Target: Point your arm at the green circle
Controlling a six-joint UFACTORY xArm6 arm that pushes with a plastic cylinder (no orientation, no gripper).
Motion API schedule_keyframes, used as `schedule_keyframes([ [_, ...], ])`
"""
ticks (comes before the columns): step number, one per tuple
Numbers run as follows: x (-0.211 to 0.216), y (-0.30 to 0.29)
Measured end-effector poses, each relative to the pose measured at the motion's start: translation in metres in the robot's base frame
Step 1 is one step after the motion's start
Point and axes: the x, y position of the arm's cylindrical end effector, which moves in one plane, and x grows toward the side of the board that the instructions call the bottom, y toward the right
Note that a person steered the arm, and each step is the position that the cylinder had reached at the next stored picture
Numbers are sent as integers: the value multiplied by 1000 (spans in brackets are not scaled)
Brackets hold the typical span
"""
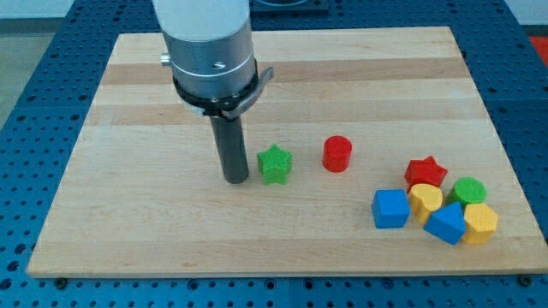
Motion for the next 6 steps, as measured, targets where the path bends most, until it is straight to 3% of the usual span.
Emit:
schedule_keyframes([
  [3,-24,117],
  [5,-27,127],
  [6,-2,117],
])
